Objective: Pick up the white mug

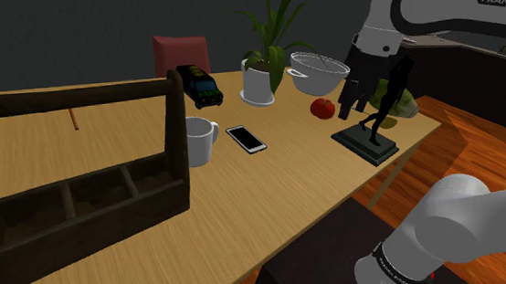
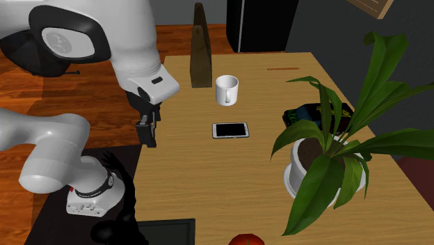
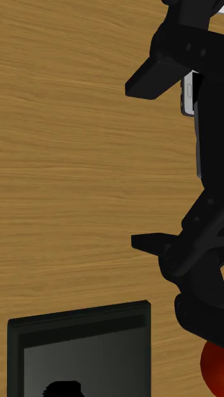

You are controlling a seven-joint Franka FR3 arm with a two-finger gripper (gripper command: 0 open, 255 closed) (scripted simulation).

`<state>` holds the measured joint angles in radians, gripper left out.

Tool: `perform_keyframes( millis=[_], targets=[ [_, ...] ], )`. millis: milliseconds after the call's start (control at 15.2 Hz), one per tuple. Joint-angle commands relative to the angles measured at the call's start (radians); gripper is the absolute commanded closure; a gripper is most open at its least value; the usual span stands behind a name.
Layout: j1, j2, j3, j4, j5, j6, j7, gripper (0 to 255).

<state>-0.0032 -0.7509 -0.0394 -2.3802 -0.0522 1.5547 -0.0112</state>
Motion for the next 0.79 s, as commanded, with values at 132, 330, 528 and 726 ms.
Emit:
perform_keyframes(
  millis=[132, 330, 528, 726],
  targets=[
    [0.015, 0.034, 0.036, 0.007, 0.029, 0.032, 0.046, 0],
    [0.036, 0.093, 0.089, 0.027, 0.067, 0.081, 0.113, 0],
    [0.054, 0.161, 0.140, 0.058, 0.098, 0.128, 0.178, 0],
    [0.069, 0.236, 0.190, 0.100, 0.119, 0.174, 0.243, 0]
  ],
)
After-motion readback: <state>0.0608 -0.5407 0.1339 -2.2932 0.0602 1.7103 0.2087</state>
